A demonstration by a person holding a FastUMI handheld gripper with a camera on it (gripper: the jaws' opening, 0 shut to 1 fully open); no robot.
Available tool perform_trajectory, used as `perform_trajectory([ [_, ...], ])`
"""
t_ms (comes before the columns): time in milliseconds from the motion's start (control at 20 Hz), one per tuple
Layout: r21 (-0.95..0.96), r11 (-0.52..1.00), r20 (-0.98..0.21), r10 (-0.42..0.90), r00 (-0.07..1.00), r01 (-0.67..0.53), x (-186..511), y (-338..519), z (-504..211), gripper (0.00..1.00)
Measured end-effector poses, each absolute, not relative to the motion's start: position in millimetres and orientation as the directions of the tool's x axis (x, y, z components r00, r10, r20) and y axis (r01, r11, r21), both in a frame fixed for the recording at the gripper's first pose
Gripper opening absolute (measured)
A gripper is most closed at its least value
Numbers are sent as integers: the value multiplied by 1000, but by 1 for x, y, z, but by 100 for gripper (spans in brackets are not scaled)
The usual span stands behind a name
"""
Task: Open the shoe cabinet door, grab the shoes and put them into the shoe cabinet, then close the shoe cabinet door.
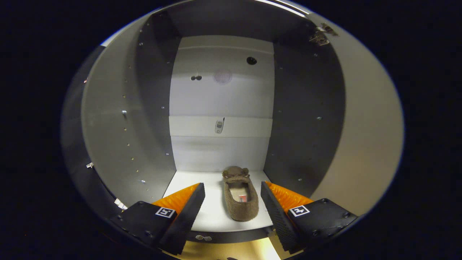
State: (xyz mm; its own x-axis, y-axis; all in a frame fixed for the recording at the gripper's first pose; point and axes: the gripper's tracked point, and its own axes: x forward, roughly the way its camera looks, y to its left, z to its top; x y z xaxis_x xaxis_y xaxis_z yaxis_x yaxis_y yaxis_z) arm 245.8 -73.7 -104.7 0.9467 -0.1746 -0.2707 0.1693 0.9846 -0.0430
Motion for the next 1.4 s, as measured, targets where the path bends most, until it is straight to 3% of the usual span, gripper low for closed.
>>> perform_trajectory([
  [650, 62, 996, -191, -57, 980, 70, 67, -68, -37, 98],
  [1200, -43, 978, -56, -205, 977, 203, -78, -121, -2, 98],
  [1400, -6, 964, -70, -267, 961, 267, -117, -154, 1, 98],
])
